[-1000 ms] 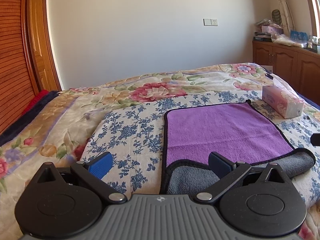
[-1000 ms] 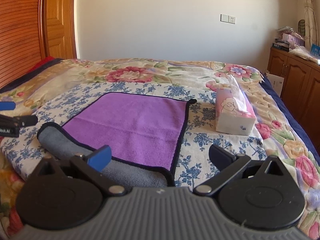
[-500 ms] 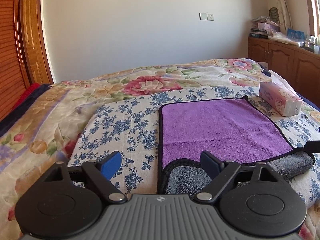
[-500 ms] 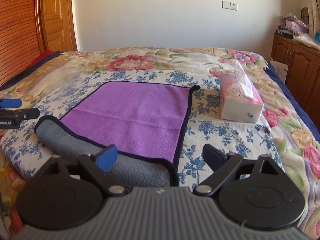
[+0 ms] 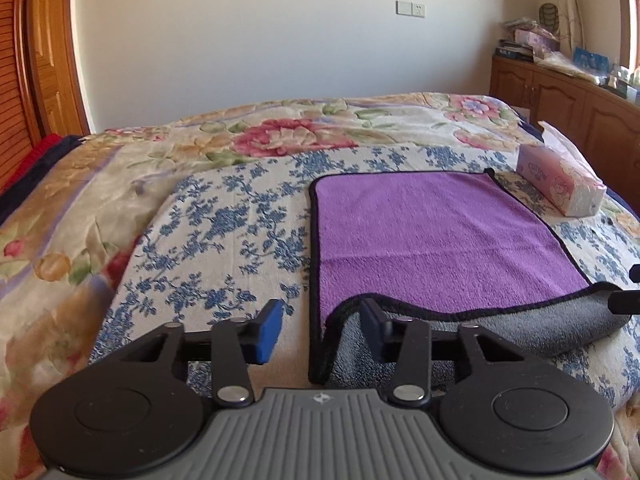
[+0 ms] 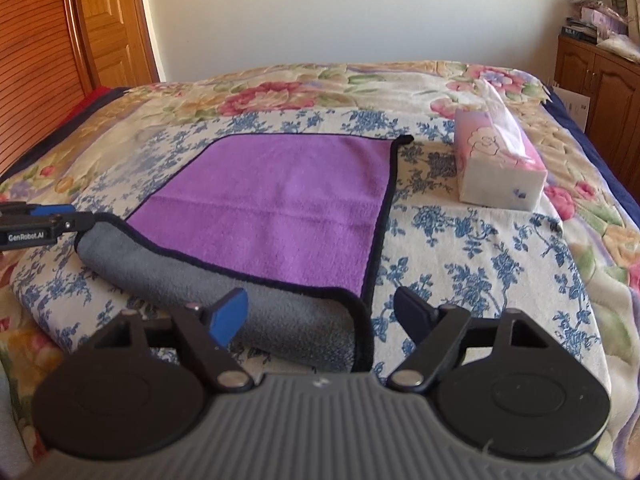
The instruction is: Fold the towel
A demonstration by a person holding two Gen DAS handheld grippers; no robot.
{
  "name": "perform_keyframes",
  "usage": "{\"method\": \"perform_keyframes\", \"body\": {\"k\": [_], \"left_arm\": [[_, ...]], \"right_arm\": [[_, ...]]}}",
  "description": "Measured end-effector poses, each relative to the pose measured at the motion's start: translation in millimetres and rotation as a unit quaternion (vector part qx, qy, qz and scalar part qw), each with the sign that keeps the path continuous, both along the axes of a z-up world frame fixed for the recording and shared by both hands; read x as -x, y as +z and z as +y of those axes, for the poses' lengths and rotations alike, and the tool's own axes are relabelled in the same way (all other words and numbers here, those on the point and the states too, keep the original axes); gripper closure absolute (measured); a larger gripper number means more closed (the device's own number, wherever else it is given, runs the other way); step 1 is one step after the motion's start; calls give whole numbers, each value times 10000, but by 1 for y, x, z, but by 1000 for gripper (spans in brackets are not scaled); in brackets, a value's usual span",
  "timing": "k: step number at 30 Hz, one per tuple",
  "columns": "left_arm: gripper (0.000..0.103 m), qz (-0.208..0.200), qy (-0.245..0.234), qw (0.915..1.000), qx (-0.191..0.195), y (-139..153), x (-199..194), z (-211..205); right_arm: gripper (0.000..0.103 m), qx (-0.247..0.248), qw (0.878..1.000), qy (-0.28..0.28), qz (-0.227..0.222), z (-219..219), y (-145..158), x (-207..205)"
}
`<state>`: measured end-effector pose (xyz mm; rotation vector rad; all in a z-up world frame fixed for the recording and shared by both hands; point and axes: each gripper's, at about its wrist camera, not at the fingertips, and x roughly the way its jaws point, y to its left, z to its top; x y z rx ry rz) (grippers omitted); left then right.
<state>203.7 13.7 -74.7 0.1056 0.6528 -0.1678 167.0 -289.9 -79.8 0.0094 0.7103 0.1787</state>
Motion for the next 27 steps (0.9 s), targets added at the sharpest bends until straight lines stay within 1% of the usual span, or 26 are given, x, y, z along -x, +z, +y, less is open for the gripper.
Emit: {"method": "perform_keyframes", "body": {"k": [2, 4, 7, 12, 15, 17, 18, 22, 27], "left_arm": [[66, 39, -64, 10000, -9, -2, -1, -2], [68, 79, -122, 9999, 11, -4, -2, -2], [69, 141, -186, 9997, 75, -6, -5, -3], [76, 244, -219, 9994, 121, -10, -8, -3], [83, 235, -225, 9994, 66, -12, -7, -4], [90, 236, -237, 9994, 56, -12, -6, -5], [91, 235, -234, 9994, 55, -12, -6, -5], [93, 224, -235, 9995, 35, -13, -6, -5], [93, 242, -246, 9994, 15, -14, -5, -6]], "right_arm": [[23, -2, 10000, -9, 29, 0, -1, -1], [23, -14, 10000, -25, 55, -1, -1, -1], [23, -40, 9999, -57, 90, -3, -2, -2], [23, -114, 9998, -84, 166, -6, -4, -4], [28, -193, 9996, -75, 214, -8, -5, -6], [34, -264, 9993, -62, 242, -9, -5, -7], [37, -301, 9992, -65, 259, -9, -5, -8], [43, -404, 9987, -65, 308, -11, -5, -8], [45, -376, 9984, -94, 413, -11, -8, -11]]}}
